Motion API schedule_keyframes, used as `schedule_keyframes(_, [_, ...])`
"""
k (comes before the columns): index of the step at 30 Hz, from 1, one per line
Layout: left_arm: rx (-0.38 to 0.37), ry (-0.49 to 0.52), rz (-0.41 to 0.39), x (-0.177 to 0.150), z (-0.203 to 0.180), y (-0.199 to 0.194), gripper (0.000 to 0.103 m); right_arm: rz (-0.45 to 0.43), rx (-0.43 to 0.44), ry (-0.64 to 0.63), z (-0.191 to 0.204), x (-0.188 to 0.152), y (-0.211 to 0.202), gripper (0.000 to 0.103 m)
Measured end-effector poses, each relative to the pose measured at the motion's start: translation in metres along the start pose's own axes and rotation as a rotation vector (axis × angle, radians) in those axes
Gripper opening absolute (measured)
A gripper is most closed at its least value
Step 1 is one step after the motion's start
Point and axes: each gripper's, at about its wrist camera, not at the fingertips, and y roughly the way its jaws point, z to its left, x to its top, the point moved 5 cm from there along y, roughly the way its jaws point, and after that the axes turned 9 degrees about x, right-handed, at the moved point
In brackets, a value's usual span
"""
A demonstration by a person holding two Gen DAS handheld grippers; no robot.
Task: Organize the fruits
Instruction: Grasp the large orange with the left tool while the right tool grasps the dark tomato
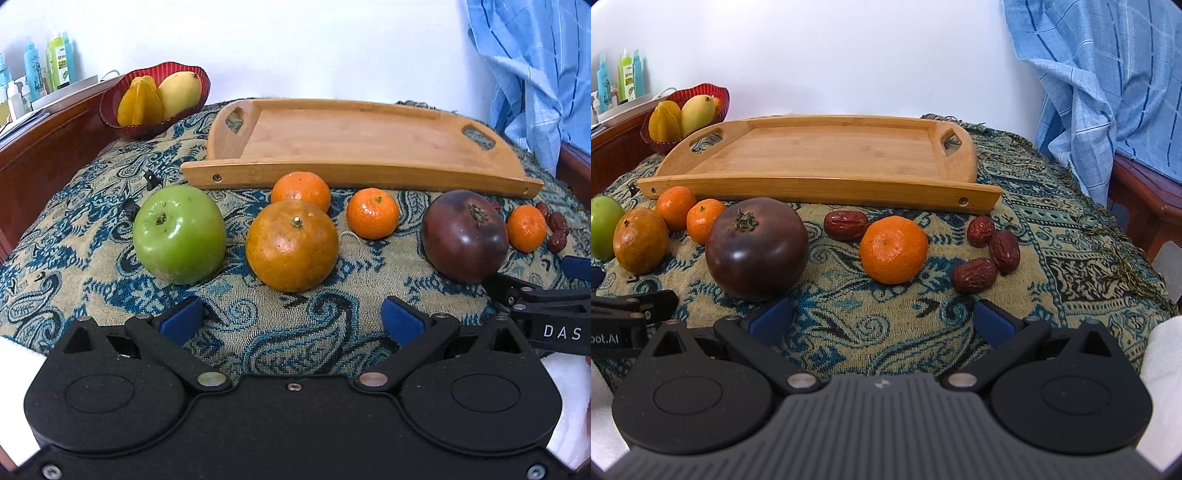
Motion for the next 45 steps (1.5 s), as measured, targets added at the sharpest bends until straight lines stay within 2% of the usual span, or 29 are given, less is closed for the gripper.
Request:
schedule_keyframes(3, [-0.019,-0.037,-0.004,0.002,0.006,-0.004,0.103,-0.006,0.011,-0.005,0.001,0.0,-0.005,0.103])
schedule_keyframes(8, [-0.026,-0.066,-0.088,0.01,0.014,-0.019,0.101,-0.042,0.049,0.001,0.01,-0.003,-0.019,0.103])
schedule_keyframes(13, [-0.026,-0.009,-0.128,0.014,0.012,-0.027,0.091,-0.103,0.104,-0.022,0.025,0.003,-0.032,0.098])
schedule_keyframes(17, [-0.042,0.009,-0.121,0.015,0.008,-0.028,0.077,-0.116,0.157,-0.046,0.035,0.008,-0.032,0.092])
schedule_keyframes(21, [-0.06,0.0,-0.099,0.016,0.006,-0.025,0.061,-0.11,0.173,-0.051,0.043,0.011,-0.027,0.085])
schedule_keyframes(26, [-0.058,-0.003,-0.112,0.02,0.006,-0.02,0.06,-0.108,0.181,-0.061,0.048,0.014,-0.022,0.077])
schedule_keyframes(35, [-0.058,0.012,-0.139,0.026,0.002,-0.011,0.061,-0.112,0.202,-0.043,0.048,0.017,-0.015,0.075])
schedule_keyframes(45, [-0.039,-0.003,-0.115,0.024,0.006,0.002,0.063,-0.122,0.201,-0.04,0.053,0.02,-0.009,0.074])
